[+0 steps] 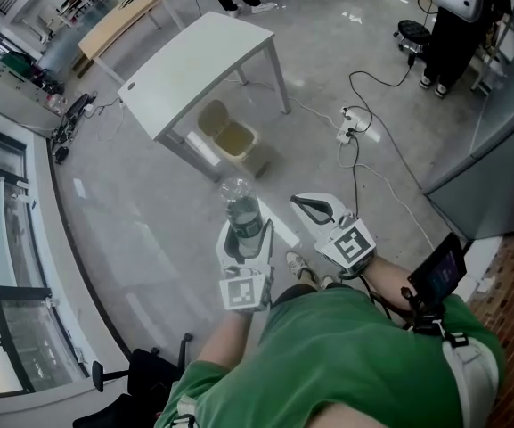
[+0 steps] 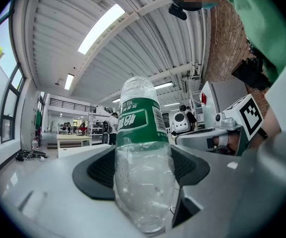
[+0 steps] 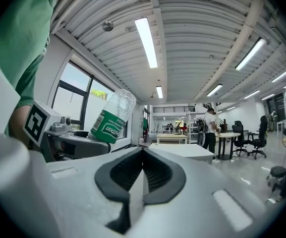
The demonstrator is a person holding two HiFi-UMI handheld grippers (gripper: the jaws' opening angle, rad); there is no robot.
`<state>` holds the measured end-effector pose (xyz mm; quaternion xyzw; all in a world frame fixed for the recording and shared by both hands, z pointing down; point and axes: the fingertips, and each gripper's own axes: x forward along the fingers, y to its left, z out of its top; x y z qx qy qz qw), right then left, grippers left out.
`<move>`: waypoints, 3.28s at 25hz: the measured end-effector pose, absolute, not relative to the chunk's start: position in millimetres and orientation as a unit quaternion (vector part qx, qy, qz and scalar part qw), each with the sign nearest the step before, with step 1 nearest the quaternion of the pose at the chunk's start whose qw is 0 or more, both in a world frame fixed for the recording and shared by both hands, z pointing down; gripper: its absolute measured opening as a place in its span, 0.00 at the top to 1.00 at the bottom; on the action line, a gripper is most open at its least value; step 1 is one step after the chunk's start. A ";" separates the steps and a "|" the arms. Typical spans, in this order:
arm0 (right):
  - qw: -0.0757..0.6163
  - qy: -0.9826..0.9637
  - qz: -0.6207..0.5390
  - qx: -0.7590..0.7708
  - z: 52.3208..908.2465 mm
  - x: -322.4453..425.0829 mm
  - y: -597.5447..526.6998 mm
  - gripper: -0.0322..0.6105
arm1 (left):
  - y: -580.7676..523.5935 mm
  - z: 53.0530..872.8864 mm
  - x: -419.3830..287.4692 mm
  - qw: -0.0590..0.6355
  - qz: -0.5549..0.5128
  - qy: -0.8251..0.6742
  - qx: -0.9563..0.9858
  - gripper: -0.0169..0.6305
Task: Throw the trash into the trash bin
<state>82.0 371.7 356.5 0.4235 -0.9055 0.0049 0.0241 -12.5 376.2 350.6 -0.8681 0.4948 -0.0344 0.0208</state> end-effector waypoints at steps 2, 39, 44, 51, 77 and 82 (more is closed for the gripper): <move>0.026 -0.902 0.003 0.430 354.3 81.4 354.3 0.95 | 359.5 350.8 -13.8 0.019 -0.034 0.491 -0.870 0.46; 0.048 -0.918 0.002 0.393 365.7 71.4 118.0 0.95 | 142.9 361.4 -44.6 -0.021 -0.025 0.576 -0.817 0.46; 0.050 -0.930 0.016 0.364 372.0 103.6 70.7 0.95 | 106.4 359.3 -13.1 -0.025 -0.033 0.608 -0.793 0.46; 0.064 -0.950 0.036 0.303 395.5 115.2 41.5 0.95 | 90.4 372.8 8.3 -0.034 -0.047 0.649 -0.759 0.46; 0.139 -0.947 0.067 0.281 445.5 50.4 -43.0 0.95 | 10.2 429.1 -39.7 -0.082 -0.031 0.646 -0.758 0.46; 0.151 -0.942 0.069 0.290 446.6 28.7 -67.2 0.95 | -17.9 433.7 -63.1 -0.093 -0.022 0.639 -0.763 0.46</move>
